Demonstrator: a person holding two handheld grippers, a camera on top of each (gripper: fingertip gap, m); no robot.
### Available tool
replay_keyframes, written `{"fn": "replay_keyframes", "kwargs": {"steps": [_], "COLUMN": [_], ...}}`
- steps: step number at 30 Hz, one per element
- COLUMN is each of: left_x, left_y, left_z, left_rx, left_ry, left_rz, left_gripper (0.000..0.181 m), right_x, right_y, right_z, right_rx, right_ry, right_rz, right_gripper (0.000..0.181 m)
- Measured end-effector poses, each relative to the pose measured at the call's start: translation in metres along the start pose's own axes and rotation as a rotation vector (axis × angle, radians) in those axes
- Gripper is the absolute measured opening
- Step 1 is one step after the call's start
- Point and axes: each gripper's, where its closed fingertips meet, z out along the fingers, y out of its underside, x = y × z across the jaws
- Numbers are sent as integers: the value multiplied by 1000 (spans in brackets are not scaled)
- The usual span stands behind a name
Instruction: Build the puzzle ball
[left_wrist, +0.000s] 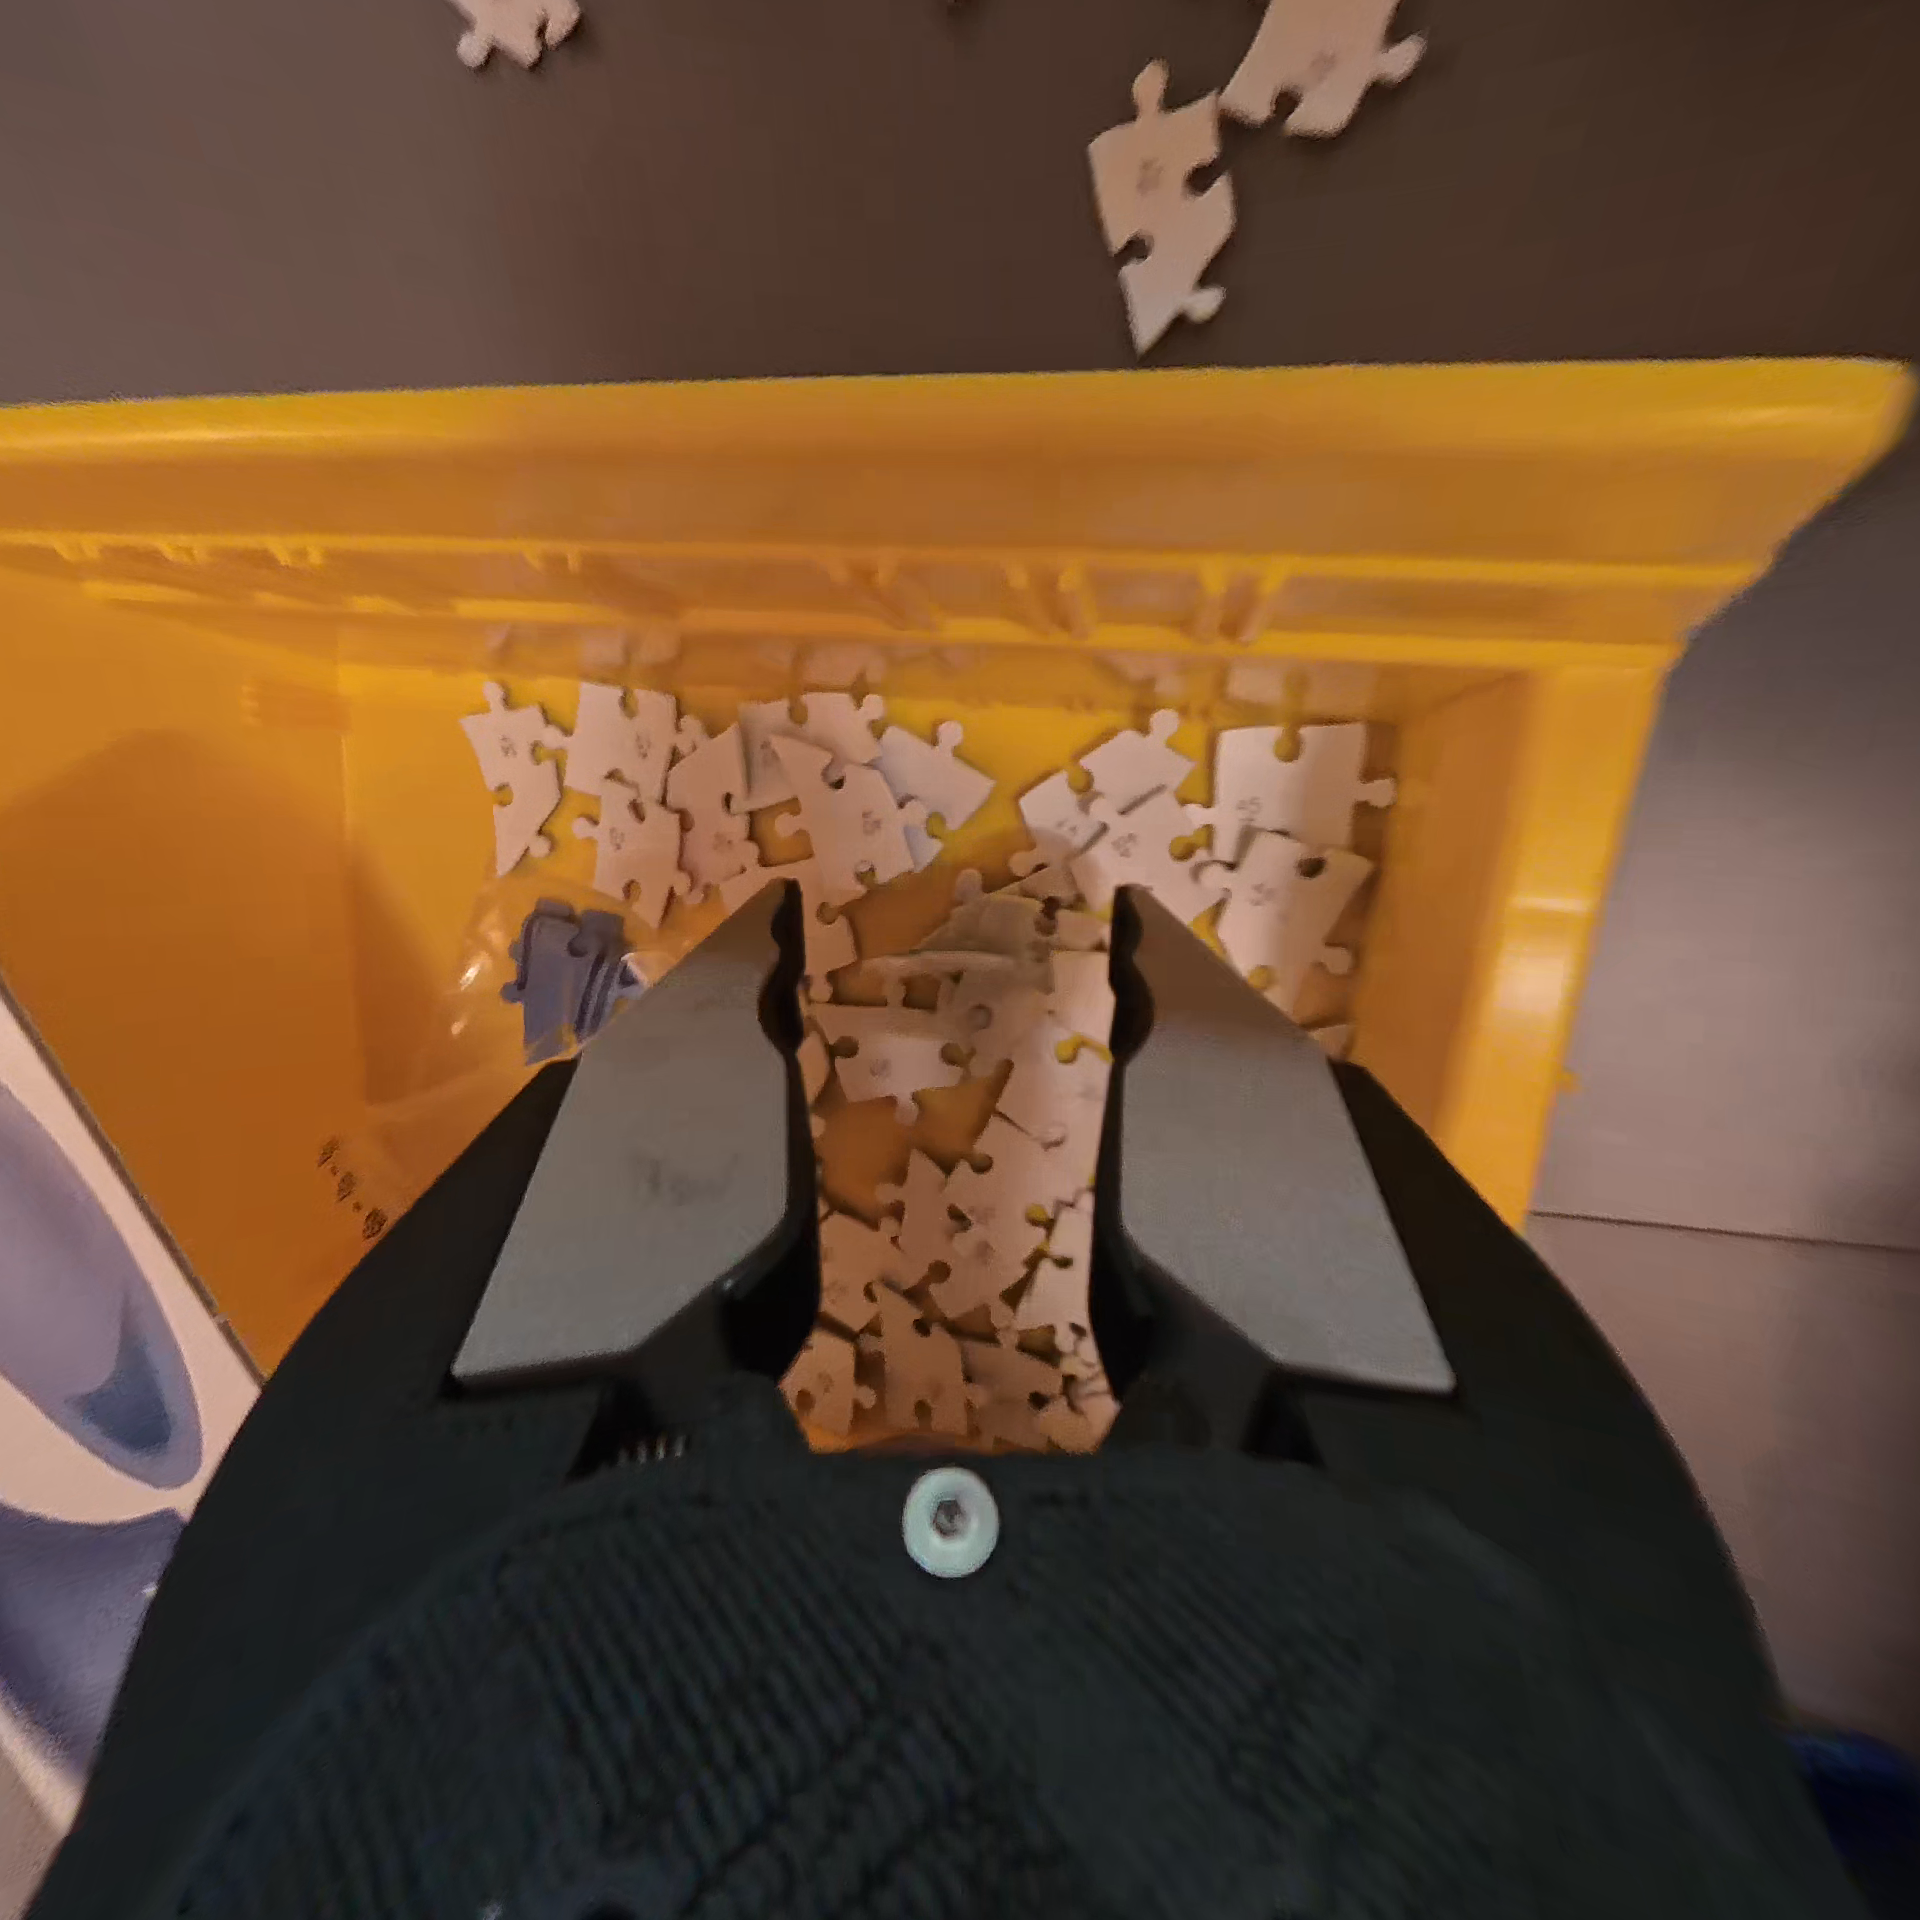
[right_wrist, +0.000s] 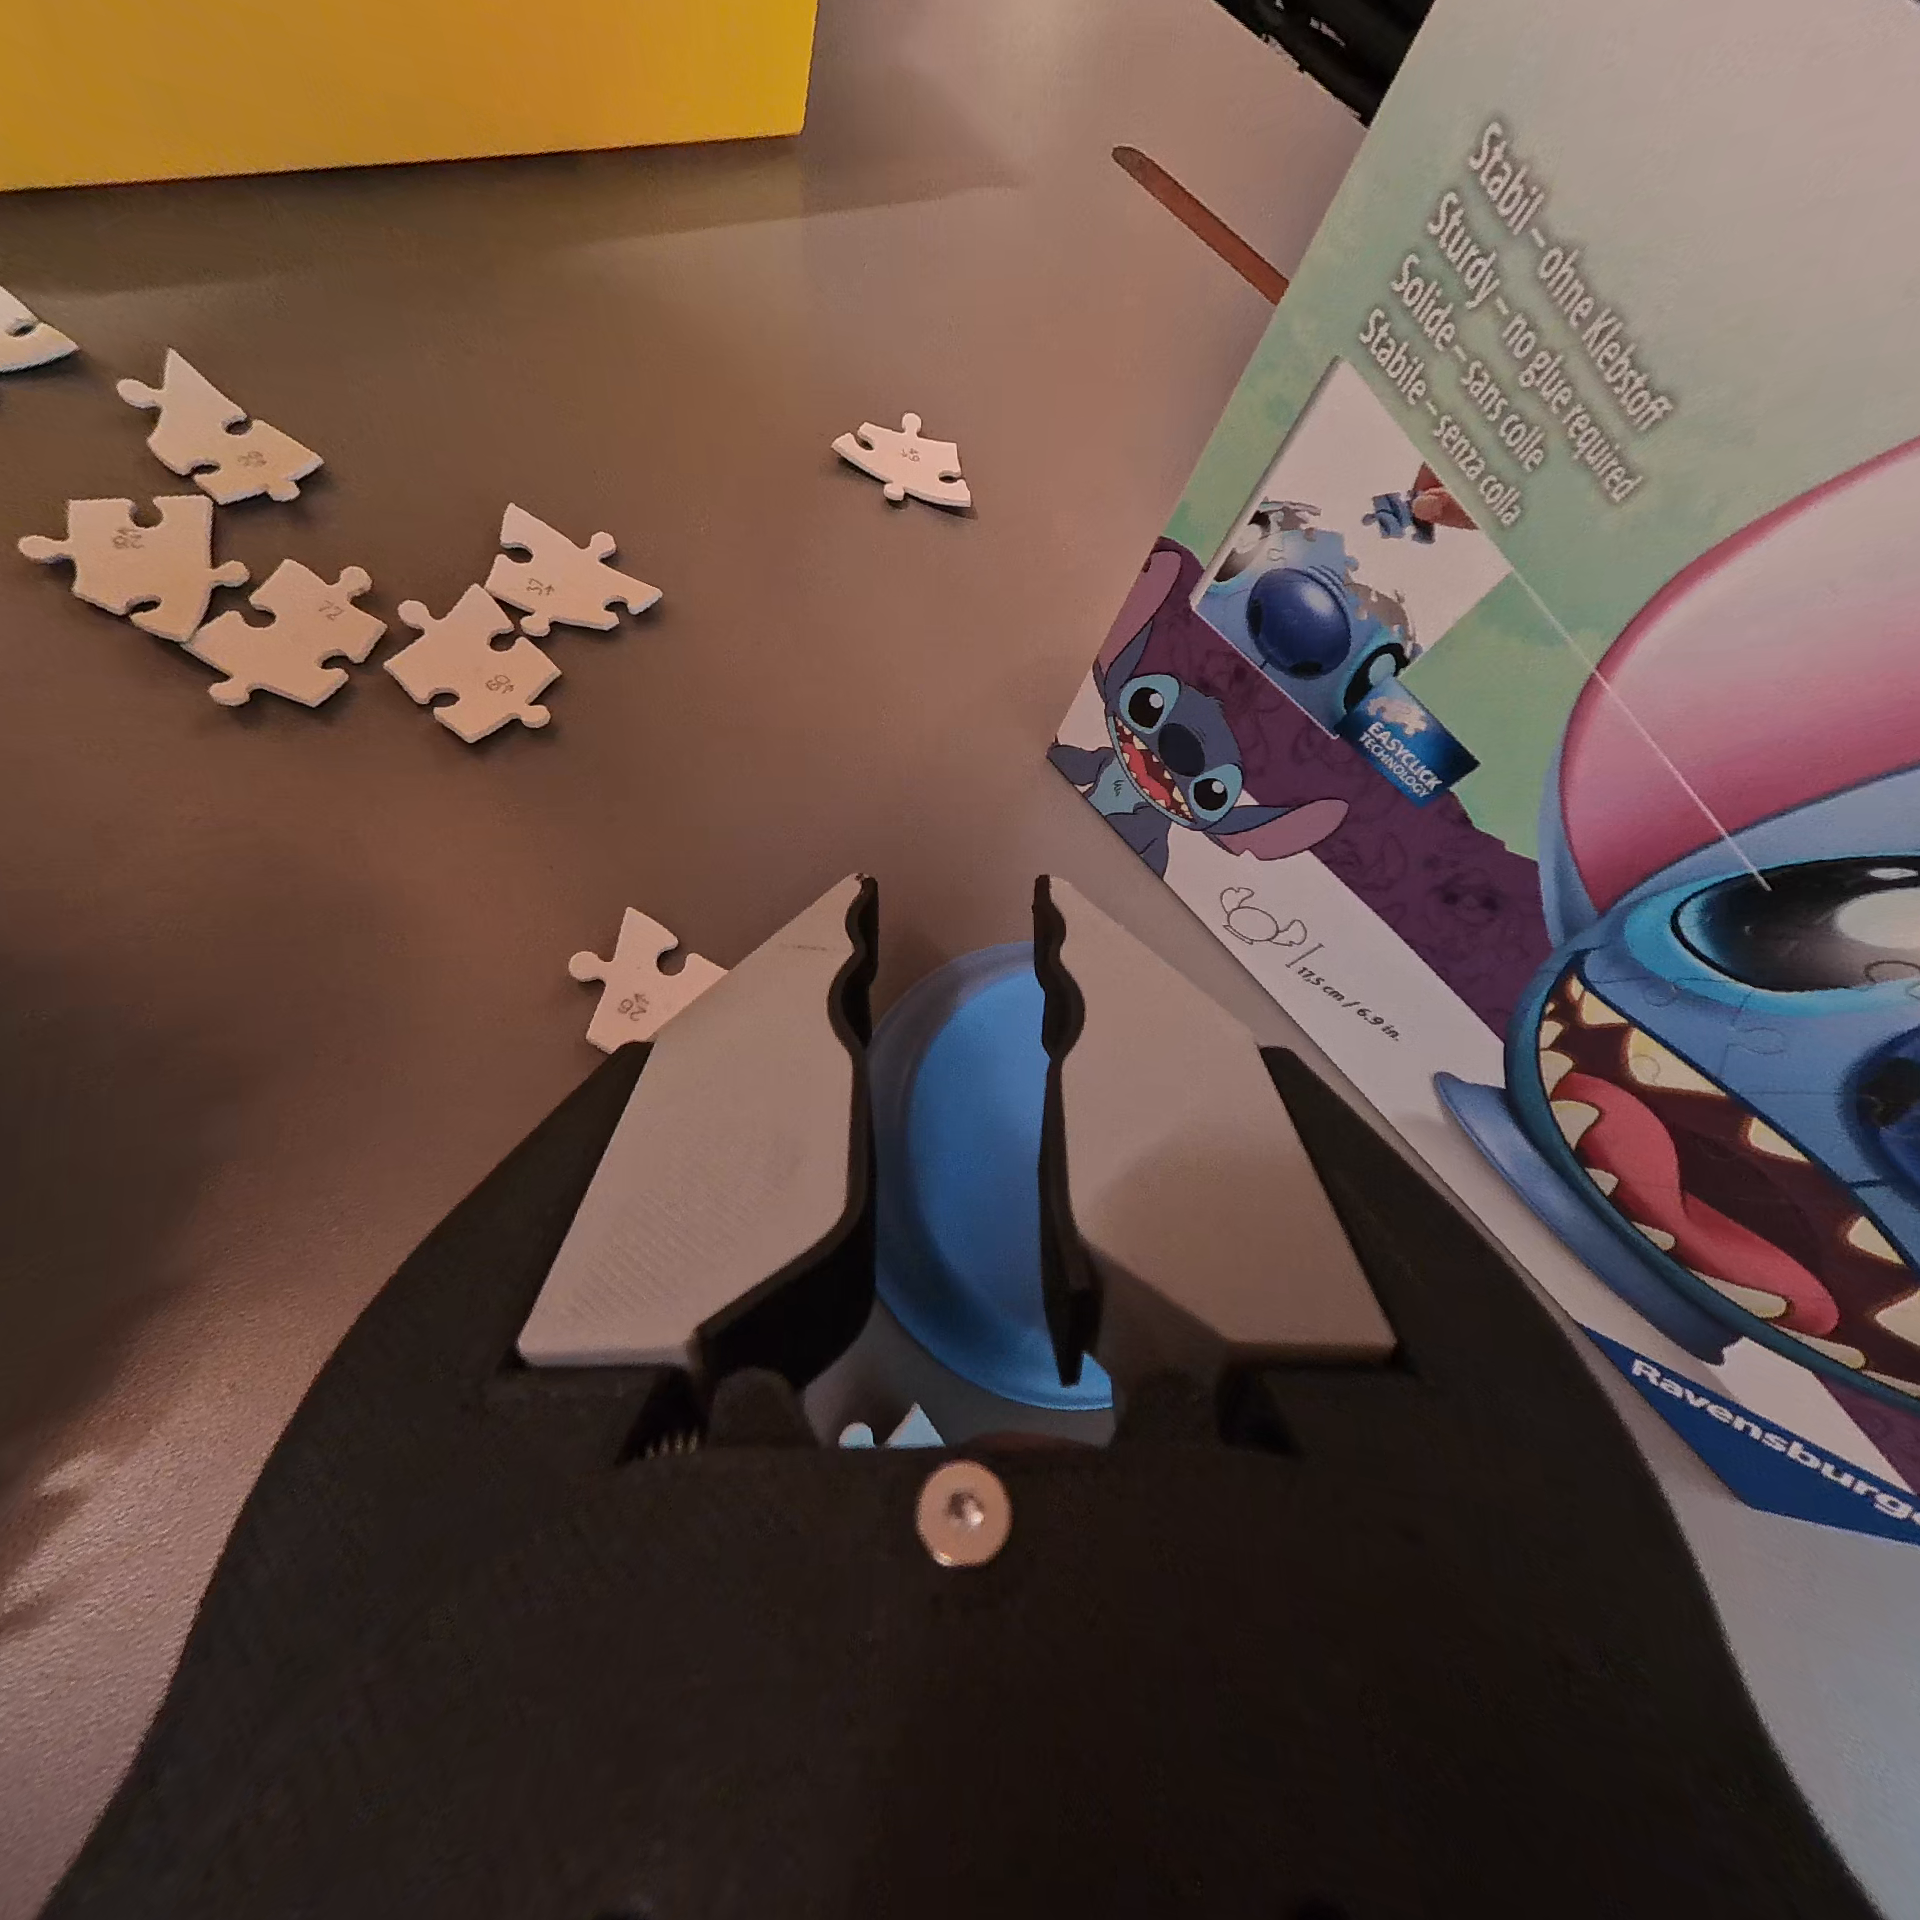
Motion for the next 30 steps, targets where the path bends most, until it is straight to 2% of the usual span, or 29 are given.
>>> {"fn": "replay_keyframes", "kwargs": {"steps": [3,7,9,11,12,18,20,23,24,27,30], "left_x": [13,0,-7,-14,-15,-21,-35,-54,-53,-17,2], "left_y": [-11,9,17,17,14,20,23,10,6,3,2], "left_z": [-9,-9,-16,-19,-17,19,15,-3,-7,-10,0], "left_rx": [85,-21,-51,-44,-30,-129,-135,-25,9,21,-16], "left_ry": [88,19,-19,-51,-51,-55,-123,-172,-136,160,312], "left_rz": [-8,-22,-34,-51,-63,-164,-195,-316,-370,-497,-583], "left_gripper": [64,62,47,10,0,0,0,0,0,0,1], "right_x": [0,-1,-1,-1,-1,-1,-1,-1,-1,-1,-1], "right_y": [0,0,0,0,0,0,0,0,0,0,1], "right_z": [0,0,0,0,0,0,0,0,0,0,1], "right_rx": [-2,1,0,-1,-1,-1,-1,-2,-2,-3,-6], "right_ry": [-1,2,2,0,0,2,2,-1,-1,1,1], "right_rz": [-1,-11,-12,-9,-7,-11,-9,-6,-6,-8,-7], "right_gripper": [26,26,26,26,26,26,26,26,26,26,26]}}
